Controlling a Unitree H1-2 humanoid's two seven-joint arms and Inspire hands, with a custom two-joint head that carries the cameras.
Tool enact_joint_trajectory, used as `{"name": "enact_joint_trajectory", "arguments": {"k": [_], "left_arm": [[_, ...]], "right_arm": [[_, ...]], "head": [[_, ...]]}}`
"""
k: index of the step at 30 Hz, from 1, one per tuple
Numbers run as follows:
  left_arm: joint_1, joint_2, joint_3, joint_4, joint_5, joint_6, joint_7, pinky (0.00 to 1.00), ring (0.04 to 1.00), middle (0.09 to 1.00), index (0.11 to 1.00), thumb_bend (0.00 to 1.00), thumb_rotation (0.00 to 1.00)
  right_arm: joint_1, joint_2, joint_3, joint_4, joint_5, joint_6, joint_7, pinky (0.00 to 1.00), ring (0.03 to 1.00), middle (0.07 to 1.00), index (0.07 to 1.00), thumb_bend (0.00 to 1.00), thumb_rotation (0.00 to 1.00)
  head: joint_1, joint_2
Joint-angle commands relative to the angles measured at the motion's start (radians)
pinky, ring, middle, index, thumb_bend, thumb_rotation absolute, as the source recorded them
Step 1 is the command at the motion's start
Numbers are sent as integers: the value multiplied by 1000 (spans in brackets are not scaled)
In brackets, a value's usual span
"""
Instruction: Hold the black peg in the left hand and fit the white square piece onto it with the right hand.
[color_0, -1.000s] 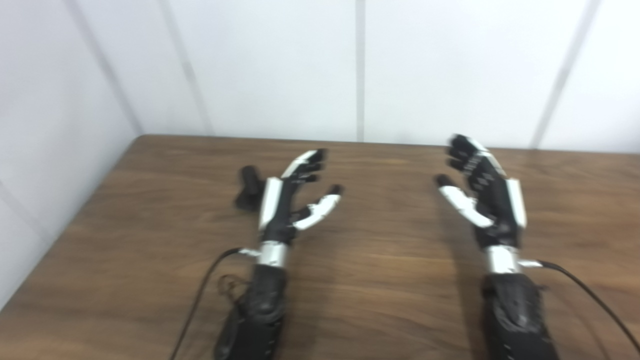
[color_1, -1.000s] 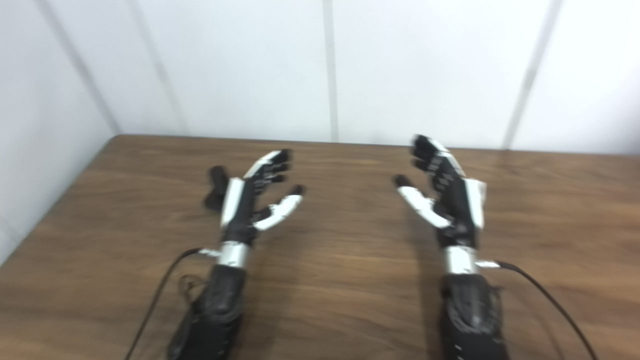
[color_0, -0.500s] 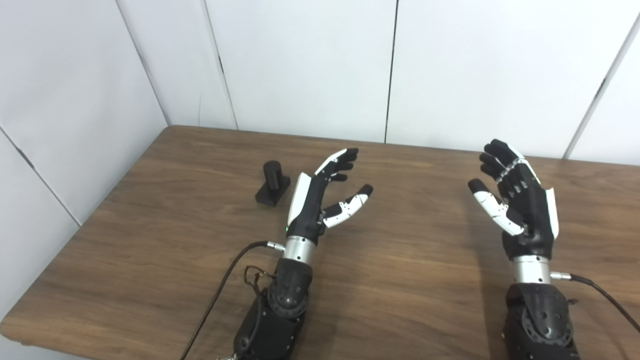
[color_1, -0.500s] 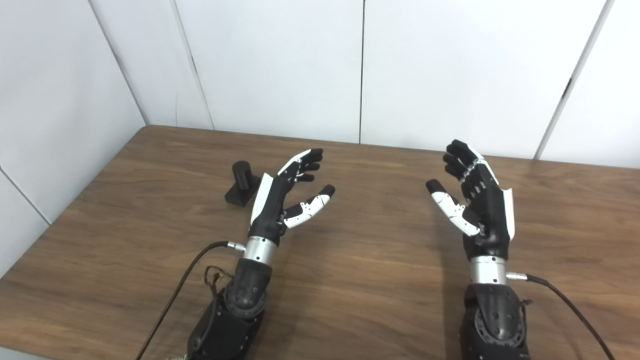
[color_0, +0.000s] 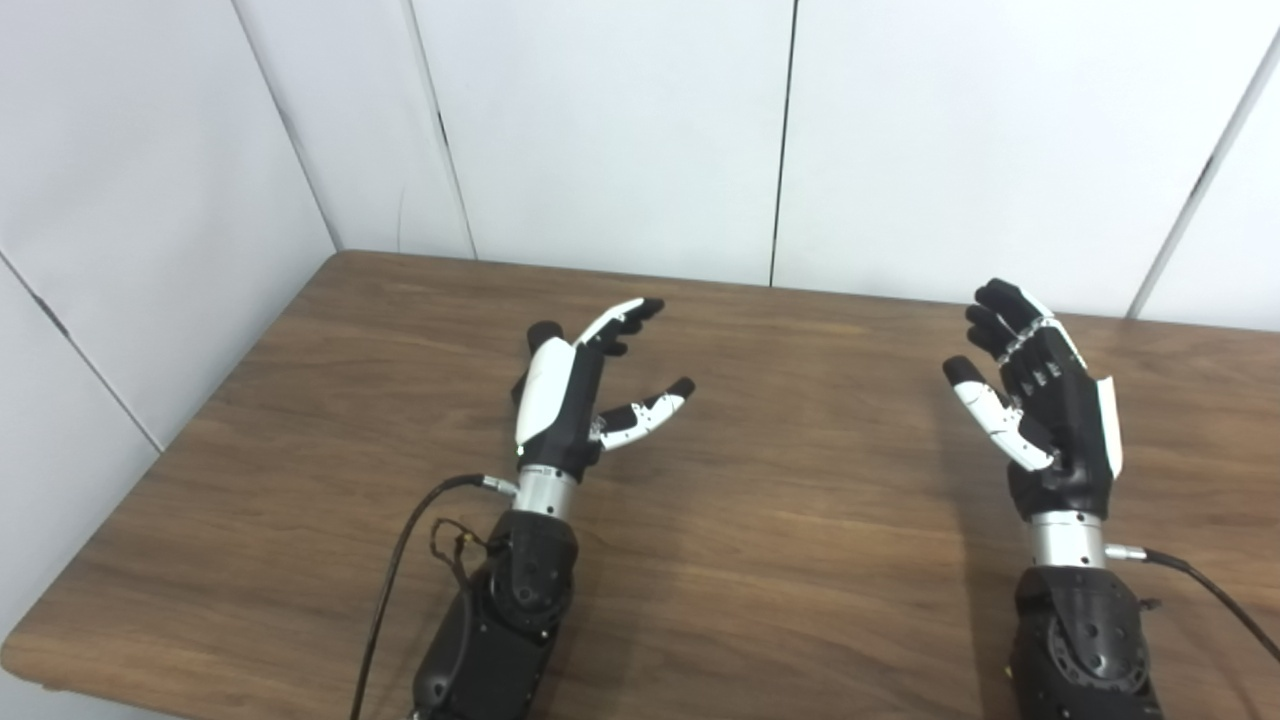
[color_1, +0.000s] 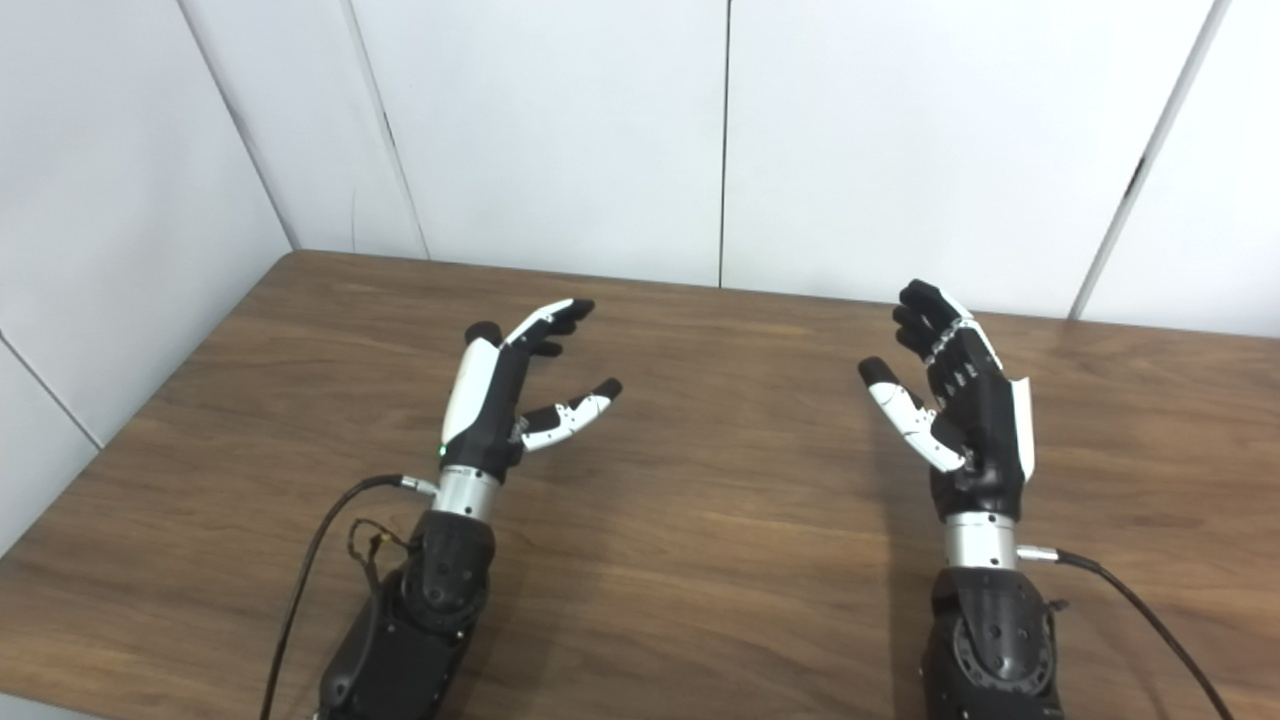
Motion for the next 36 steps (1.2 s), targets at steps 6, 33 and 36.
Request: {"name": "enact_joint_trajectory", "arguments": {"k": [6,33,36], "left_arm": [[-31,22,1,-45,63,16,51,713,801,826,791,546,198],[-75,62,44,-54,168,169,196,739,825,836,801,555,294],[-82,75,46,-58,182,194,203,757,843,849,808,562,313]], "right_arm": [[84,-36,-19,66,-8,-17,16,793,801,810,783,656,270],[75,-48,-33,92,8,-17,43,802,808,815,786,673,294],[73,-51,-33,98,5,-18,44,808,817,820,790,667,305]], "head": [[0,4],[19,0],[20,-1]]}}
